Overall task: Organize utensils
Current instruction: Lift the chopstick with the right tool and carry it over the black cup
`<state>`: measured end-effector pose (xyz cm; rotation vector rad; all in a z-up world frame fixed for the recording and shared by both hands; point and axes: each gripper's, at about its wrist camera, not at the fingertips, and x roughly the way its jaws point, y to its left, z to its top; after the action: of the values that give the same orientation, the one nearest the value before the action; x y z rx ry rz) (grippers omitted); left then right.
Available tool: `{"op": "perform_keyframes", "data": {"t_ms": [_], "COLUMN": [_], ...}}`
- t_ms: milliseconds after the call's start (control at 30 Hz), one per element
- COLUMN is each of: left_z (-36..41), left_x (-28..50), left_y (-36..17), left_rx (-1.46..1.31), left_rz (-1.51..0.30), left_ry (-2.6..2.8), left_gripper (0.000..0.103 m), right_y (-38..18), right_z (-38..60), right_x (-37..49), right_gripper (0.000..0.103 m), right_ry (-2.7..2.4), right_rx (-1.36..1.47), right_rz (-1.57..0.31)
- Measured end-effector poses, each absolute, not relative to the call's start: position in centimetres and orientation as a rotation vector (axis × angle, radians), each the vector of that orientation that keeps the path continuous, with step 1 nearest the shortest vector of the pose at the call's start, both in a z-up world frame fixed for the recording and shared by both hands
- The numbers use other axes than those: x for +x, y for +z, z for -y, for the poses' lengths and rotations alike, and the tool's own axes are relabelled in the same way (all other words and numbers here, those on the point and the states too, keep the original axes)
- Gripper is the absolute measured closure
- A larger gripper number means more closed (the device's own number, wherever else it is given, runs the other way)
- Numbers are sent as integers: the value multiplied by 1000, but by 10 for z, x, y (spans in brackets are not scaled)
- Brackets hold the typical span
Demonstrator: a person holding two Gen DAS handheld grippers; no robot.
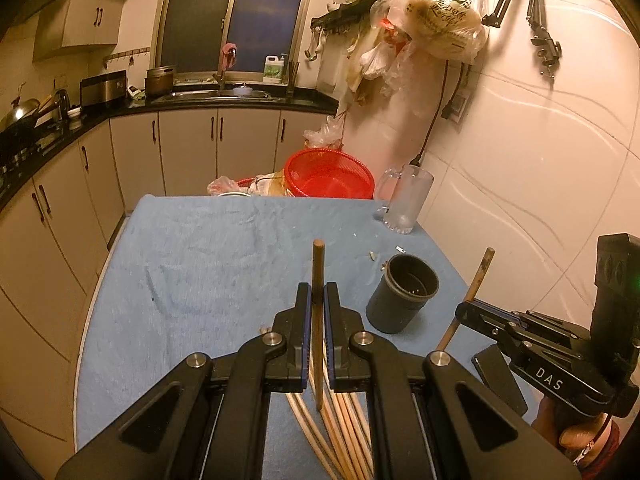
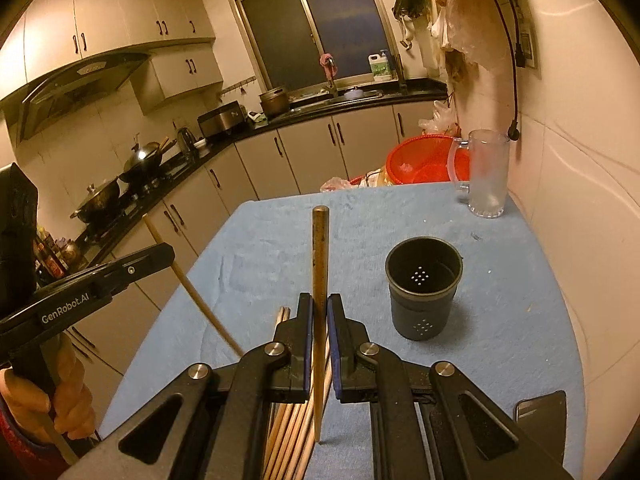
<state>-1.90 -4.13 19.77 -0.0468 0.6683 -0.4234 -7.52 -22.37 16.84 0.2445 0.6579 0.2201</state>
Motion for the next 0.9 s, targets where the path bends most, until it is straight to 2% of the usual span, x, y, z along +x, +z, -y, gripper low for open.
{"op": "perform_keyframes", "data": {"t_ms": [433,900], "left_z": [66,121], "left_x": [-4,21], "left_y": [216,294], "left_rx": [-46,-58], "left_rz": [-661,-531], "left_ry": [-448,-522], "left_gripper": [98,98], "right_y": [194,266], "right_z": [251,324], "right_x": [-74,-54], "right_gripper": [95,95], "right_ry": [203,122], "right_rx": [280,373], "right_rz": [-610,-460]}}
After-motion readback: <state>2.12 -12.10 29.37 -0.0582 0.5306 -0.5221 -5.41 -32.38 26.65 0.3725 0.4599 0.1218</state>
